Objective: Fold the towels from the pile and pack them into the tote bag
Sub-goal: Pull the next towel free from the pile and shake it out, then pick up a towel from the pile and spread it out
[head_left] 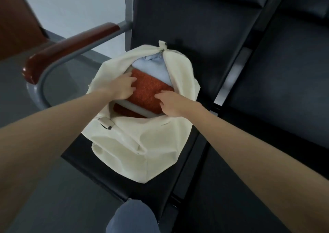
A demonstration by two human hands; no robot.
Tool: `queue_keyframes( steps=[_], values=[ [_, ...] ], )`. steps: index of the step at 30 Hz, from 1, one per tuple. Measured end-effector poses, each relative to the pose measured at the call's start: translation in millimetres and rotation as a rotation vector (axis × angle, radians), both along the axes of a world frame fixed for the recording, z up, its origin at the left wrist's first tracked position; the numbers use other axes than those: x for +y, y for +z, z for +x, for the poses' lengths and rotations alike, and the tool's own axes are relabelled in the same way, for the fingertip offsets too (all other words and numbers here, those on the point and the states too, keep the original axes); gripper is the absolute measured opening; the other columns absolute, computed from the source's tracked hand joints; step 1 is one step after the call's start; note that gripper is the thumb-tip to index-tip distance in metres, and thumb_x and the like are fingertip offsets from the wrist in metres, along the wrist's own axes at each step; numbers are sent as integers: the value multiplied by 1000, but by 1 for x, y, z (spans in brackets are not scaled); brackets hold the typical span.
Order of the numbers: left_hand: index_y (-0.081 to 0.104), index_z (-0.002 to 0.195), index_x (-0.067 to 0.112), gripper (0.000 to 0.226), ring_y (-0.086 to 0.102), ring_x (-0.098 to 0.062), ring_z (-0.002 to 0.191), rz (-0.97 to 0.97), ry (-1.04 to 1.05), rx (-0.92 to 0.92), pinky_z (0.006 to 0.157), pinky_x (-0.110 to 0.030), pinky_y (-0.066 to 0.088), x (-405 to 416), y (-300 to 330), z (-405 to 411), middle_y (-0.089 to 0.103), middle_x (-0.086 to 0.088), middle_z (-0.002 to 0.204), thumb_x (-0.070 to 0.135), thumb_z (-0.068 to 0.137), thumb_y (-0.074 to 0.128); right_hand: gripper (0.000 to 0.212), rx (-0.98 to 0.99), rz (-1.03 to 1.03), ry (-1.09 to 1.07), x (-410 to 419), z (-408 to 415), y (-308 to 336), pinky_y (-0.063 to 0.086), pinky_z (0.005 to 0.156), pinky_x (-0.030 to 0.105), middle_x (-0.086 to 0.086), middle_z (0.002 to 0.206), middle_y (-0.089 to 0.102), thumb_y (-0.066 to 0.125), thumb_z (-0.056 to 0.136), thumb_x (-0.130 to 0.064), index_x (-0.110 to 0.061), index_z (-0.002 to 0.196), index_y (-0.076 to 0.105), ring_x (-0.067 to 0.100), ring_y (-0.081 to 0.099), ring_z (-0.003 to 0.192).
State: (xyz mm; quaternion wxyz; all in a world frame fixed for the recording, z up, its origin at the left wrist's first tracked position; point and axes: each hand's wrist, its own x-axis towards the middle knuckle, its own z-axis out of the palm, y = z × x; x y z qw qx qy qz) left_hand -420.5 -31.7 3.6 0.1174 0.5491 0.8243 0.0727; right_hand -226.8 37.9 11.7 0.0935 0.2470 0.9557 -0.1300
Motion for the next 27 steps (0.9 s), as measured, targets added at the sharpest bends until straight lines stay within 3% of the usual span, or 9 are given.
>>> queue_keyframes(
  steps=[3, 5, 8, 12, 18, 21, 27],
  values=[
    [45, 140, 1, 47, 33, -33, 138, 126, -7, 6, 114, -37, 23, -16, 18, 26, 36, -19, 149, 20, 98, 51, 38, 160, 102, 28, -12, 52, 28, 37, 102, 43, 17, 139, 44, 38, 99, -12, -3, 135, 45, 32, 39, 129],
    [47, 138, 0, 44, 35, -33, 137, 191, -50, 0, 112, -35, 22, -25, 32, 57, 42, -20, 146, 15, 97, 52, 45, 121, 171, 18, -15, 102, 42, 32, 108, 43, 16, 148, 34, 39, 100, -16, -7, 143, 36, 31, 31, 136],
    [59, 122, 0, 31, 50, -37, 119, 251, -190, -20, 101, -39, 34, -31, 47, 112, 58, -20, 126, 9, 94, 54, 51, -13, 206, -95, -14, 189, 53, 28, 112, 41, 16, 152, 27, 40, 101, -22, -10, 148, 28, 30, 26, 140],
    [41, 143, 5, 48, 40, -35, 133, 177, -250, -90, 109, -38, 30, -21, 62, 211, 43, -17, 145, 18, 97, 51, 49, -168, 150, -360, -21, 320, 58, 36, 107, 44, 18, 145, 34, 44, 100, -25, -9, 145, 33, 33, 34, 132],
    [34, 148, 14, 53, 35, -25, 138, 51, -502, -206, 114, -37, 29, 3, 54, 389, 34, -6, 152, 26, 99, 50, 48, -353, 46, -636, -62, 514, 30, 39, 103, 43, 16, 140, 36, 46, 97, -25, -12, 142, 36, 36, 39, 128],
    [31, 149, 19, 53, 31, -21, 140, -22, -603, -264, 113, -34, 28, 14, 48, 477, 30, -2, 154, 29, 100, 49, 45, -342, 49, -771, -81, 599, 20, 40, 101, 42, 18, 135, 39, 49, 94, -23, -10, 137, 41, 37, 41, 126],
    [37, 146, 17, 50, 42, -21, 133, -131, -746, -361, 105, -32, 37, 29, 31, 625, 39, -5, 149, 27, 99, 50, 53, -222, 71, -1092, -109, 716, 9, 32, 106, 39, 18, 145, 31, 50, 94, -24, -9, 142, 33, 34, 30, 135]
  ],
)
